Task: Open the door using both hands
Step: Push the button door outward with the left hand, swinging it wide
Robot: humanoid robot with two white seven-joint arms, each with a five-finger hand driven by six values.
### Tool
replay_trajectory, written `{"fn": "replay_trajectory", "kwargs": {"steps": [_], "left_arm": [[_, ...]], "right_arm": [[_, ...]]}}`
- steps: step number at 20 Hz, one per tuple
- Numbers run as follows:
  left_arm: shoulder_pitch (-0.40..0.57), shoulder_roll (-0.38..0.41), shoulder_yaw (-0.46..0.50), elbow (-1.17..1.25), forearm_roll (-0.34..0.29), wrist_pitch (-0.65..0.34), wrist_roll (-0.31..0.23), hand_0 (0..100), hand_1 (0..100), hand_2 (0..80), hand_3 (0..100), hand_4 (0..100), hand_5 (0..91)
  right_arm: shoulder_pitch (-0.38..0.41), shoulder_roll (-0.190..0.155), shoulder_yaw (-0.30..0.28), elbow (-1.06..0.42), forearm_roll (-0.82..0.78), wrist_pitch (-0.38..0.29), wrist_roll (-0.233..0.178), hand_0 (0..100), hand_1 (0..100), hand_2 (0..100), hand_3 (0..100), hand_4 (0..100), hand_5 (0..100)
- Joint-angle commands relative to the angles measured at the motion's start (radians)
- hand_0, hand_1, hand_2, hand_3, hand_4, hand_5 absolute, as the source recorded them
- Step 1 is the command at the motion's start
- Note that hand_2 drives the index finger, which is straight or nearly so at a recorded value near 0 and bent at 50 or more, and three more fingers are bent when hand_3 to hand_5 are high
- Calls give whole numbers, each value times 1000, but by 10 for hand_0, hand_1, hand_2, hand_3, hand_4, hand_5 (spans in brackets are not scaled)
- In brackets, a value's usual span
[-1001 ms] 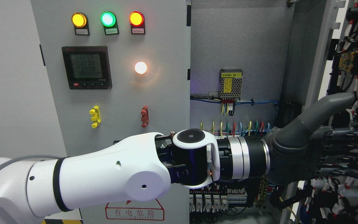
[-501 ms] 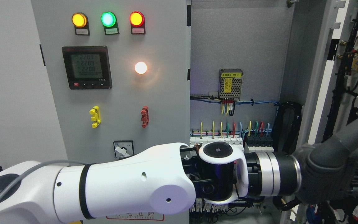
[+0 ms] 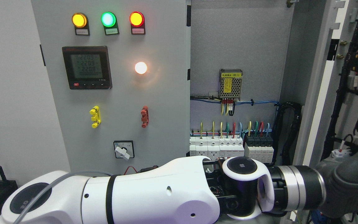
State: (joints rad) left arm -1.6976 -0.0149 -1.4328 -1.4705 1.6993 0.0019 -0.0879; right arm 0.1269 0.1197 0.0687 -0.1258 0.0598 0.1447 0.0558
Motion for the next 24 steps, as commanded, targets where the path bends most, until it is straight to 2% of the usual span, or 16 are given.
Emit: {"fn": "replay_trajectory", "kwargs": {"steps": [1, 11, 16, 24], "left_arm": [[7, -65, 18, 30, -17, -11, 8, 0, 0, 0, 0, 29, 0], [7, -42, 29, 29, -20, -5, 7, 0, 0, 0, 0, 29, 0], [39, 85, 49, 26, -21, 7, -1, 0, 0, 0, 0, 29, 0], [101, 372, 80, -86, -20, 21, -50, 0, 0, 0, 0, 30, 0]], "right_arm": [[0, 0, 0, 0, 0, -1, -1, 107, 0, 0, 0, 0, 0], [0, 0, 0, 0, 0, -1, -1, 107, 0, 0, 0, 0, 0], [0, 0, 0, 0, 0, -1, -1, 107, 0, 0, 0, 0, 0], [0, 0, -1, 0, 0, 0, -1, 107, 0, 0, 0, 0, 0]]}}
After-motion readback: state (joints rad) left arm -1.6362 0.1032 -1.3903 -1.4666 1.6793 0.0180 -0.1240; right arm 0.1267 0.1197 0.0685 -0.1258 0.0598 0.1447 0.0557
